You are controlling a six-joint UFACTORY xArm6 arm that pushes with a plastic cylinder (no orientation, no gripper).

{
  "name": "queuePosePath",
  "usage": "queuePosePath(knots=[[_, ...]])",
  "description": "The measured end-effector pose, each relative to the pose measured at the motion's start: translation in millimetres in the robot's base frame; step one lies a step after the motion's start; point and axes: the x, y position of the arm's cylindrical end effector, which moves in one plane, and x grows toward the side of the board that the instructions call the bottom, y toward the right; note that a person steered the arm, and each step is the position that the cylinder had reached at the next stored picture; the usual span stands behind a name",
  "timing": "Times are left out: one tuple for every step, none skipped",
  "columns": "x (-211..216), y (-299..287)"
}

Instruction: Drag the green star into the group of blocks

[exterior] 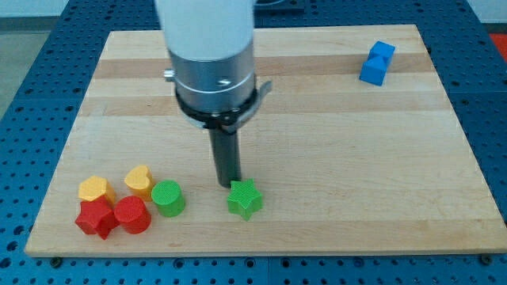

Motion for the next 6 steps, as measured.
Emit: queuePosePath(knots=[[-5, 33], [22, 85], [52, 86], [59, 66], [49, 40], [29, 13]])
